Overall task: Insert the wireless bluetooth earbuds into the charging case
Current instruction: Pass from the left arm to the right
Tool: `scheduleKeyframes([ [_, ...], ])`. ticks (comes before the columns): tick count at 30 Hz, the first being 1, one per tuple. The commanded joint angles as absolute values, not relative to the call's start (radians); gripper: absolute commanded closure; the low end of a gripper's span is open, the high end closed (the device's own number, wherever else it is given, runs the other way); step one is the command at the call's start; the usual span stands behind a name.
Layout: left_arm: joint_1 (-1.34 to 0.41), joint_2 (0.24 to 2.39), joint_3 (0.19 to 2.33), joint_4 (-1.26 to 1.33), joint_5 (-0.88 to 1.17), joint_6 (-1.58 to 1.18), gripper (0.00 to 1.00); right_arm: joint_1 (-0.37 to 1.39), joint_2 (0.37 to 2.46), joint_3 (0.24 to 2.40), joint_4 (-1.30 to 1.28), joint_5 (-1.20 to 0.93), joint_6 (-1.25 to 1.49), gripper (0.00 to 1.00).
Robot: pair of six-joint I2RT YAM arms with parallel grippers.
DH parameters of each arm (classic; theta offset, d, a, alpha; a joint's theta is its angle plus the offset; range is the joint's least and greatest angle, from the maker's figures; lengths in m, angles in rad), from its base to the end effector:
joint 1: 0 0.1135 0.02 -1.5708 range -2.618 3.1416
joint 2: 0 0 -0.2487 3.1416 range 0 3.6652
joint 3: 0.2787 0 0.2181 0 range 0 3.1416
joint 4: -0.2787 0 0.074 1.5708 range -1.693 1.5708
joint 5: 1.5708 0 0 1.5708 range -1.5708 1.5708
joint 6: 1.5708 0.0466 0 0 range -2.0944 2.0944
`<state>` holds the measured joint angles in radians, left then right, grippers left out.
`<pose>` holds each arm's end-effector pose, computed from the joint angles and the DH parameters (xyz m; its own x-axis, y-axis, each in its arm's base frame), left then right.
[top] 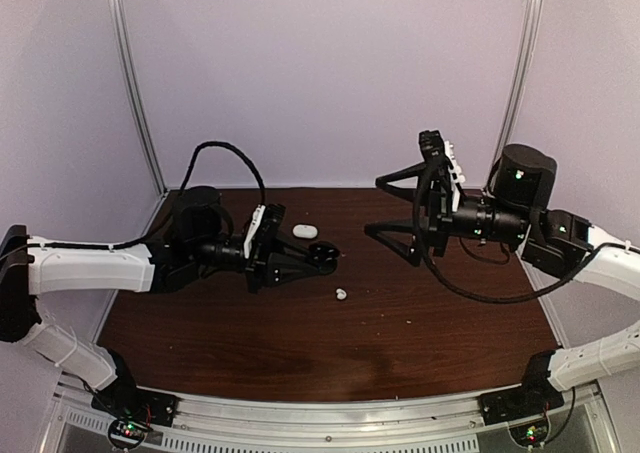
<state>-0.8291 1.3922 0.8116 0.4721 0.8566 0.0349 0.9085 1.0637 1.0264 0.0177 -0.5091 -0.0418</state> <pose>0.1686 -0.2361 0.2821 -0.0385 0.0759 -0.9964 0.9924 -0.1141 -0.0471 0.1209 0.1919 0.3808 0.0292 -0.0218 -0.9993 -0.9879 0.1519 -0.0322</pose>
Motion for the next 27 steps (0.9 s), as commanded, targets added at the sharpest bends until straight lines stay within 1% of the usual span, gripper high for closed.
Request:
scheduleKeyframes([
  [1, -0.821, 1.353, 0.832, 0.557, 0.876, 0.003, 0.91, 0.904, 0.994, 0.878, 0.149, -0.446, 0.000, 0.00],
  [3, -0.821, 1.350, 0.837, 0.565, 0.877, 0.003, 0.91, 0.904, 0.981, 0.842, 0.155, -0.466, -0.001, 0.00],
  [5, -0.821, 1.351, 0.841, 0.576, 0.884, -0.021, 0.91, 0.904, 0.998, 0.836, 0.138, -0.492, -0.020, 0.10],
  [7, -0.821, 1.353, 0.844, 0.596, 0.887, -0.042, 0.91, 0.904, 1.030, 0.834, 0.134, -0.504, -0.030, 0.16],
  [11, -0.821, 1.358, 0.851, 0.618, 0.890, -0.062, 0.91, 0.913, 1.084, 0.827, 0.180, -0.529, -0.031, 0.24],
  [18, -0.822, 1.362, 0.852, 0.646, 0.890, -0.086, 0.91, 0.933, 1.154, 0.836, 0.264, -0.580, -0.038, 0.41],
  [21, -0.822, 1.371, 0.854, 0.661, 0.893, -0.096, 0.91, 0.949, 1.180, 0.849, 0.277, -0.588, -0.048, 0.46],
  [27, -0.829, 1.385, 0.860, 0.677, 0.892, -0.100, 0.91, 0.967, 1.207, 0.866, 0.299, -0.589, -0.043, 0.52],
])
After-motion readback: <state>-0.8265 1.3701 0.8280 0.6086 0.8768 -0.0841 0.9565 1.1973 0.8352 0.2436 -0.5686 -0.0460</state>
